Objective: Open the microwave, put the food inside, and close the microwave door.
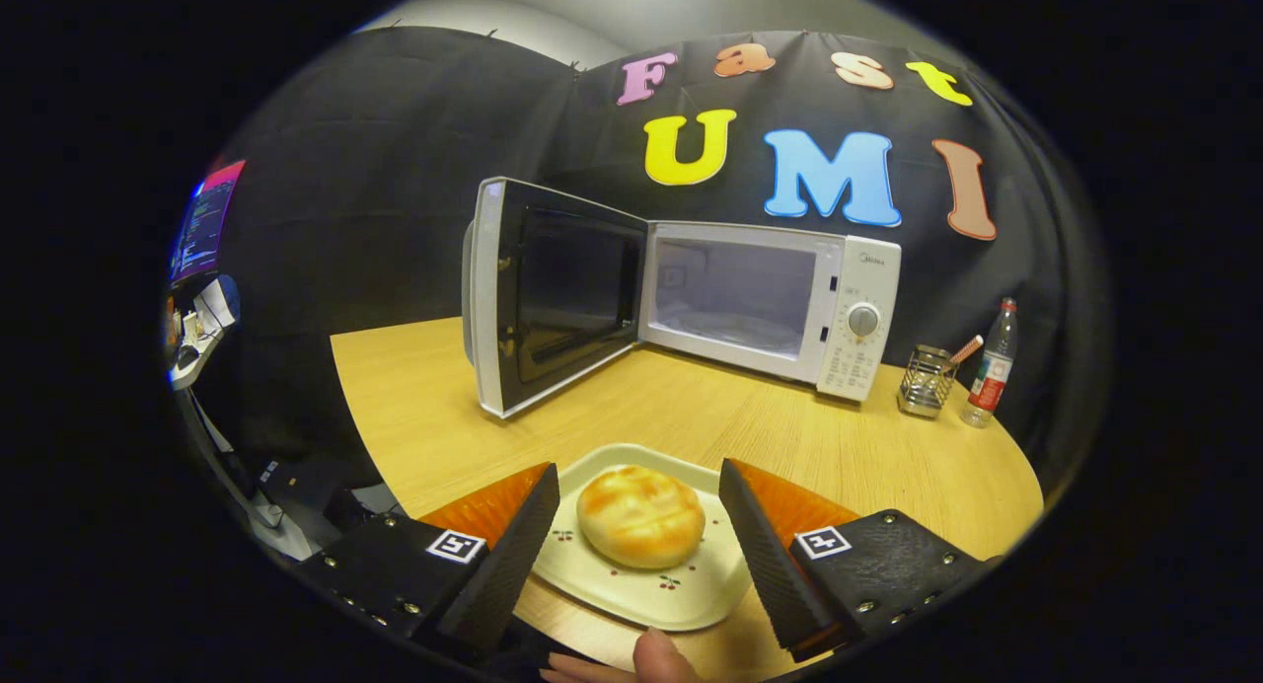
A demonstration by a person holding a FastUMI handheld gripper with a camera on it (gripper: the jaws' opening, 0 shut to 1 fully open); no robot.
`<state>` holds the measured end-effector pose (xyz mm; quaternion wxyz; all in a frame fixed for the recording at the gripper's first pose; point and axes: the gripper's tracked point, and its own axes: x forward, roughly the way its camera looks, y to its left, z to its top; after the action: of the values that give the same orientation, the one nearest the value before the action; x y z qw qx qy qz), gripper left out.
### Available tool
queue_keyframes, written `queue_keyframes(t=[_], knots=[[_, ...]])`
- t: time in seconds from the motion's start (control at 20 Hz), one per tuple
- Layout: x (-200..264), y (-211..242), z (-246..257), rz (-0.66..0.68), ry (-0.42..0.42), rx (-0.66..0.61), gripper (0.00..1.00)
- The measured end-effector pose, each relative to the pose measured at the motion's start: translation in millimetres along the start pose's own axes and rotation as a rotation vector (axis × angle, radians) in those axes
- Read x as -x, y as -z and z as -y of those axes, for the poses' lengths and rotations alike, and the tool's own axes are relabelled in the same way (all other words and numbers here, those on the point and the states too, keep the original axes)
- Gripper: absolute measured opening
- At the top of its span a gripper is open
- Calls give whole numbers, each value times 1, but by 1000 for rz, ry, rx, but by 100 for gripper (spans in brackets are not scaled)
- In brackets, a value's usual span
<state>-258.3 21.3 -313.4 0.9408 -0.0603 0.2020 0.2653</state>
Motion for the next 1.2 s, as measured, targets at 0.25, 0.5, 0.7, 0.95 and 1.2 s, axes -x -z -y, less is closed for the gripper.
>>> queue_keyframes(t=[0.25, 0.5, 0.7, 0.95, 1.2], knots=[[1, 25, 1, -74, -48, -58, 98], [-10, 32, -3, -117, -86, -94, 93], [-9, 28, -1, -118, -65, -86, 63], [-6, 6, -12, -85, -112, -160, 63], [-19, -34, -17, -54, -132, -296, 63]])
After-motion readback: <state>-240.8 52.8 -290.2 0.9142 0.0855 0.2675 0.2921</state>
